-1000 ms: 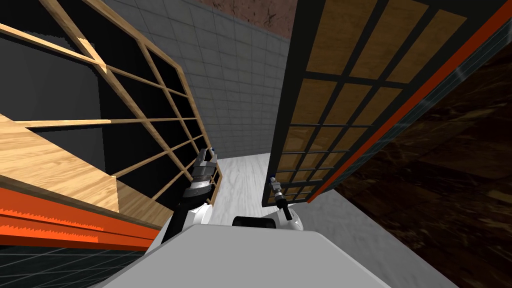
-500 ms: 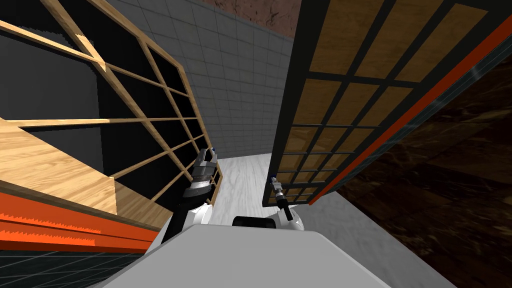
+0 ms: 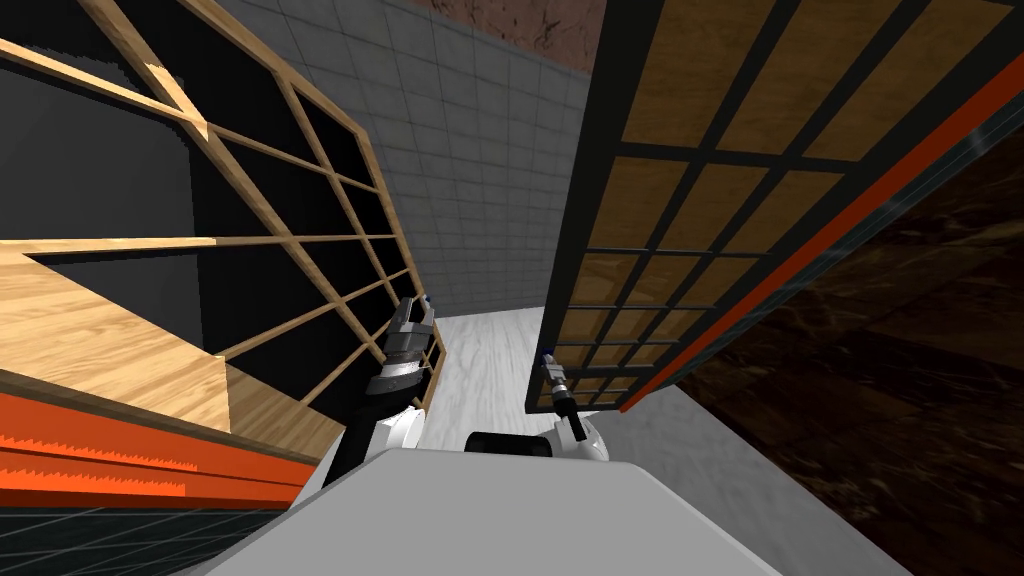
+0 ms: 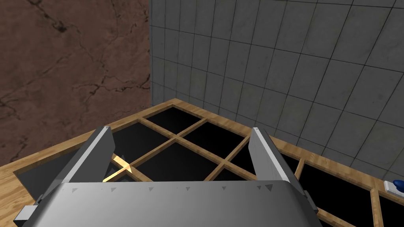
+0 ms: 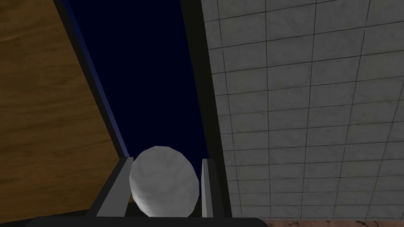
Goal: Push the door open
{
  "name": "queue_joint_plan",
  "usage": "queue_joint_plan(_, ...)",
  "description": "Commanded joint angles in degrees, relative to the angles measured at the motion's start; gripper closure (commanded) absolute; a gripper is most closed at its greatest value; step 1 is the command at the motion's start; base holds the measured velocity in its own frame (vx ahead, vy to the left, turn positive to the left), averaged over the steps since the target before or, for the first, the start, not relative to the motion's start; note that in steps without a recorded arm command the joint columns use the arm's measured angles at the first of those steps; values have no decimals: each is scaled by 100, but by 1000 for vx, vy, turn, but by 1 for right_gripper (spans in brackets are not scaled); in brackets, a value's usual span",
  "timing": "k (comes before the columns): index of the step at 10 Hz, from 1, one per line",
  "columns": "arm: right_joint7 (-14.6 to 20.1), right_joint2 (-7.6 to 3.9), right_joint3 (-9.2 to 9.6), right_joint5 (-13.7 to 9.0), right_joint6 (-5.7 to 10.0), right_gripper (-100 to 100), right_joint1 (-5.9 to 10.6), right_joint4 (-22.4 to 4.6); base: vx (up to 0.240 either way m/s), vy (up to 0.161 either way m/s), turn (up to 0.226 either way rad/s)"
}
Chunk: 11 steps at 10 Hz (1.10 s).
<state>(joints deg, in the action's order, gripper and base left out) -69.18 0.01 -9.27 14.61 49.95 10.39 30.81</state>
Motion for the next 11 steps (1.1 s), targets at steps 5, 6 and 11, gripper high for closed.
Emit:
queue_joint_plan(5, 538, -116, 7, -177, -26, 100, -85, 229, 27, 6, 9)
queue_joint_plan(6, 705, -138, 18, -248, -18, 100, -90, 236, 41, 5, 25)
queue_joint_plan(11, 1369, -206, 57, -489, 7, 100, -109, 262, 47, 10, 17)
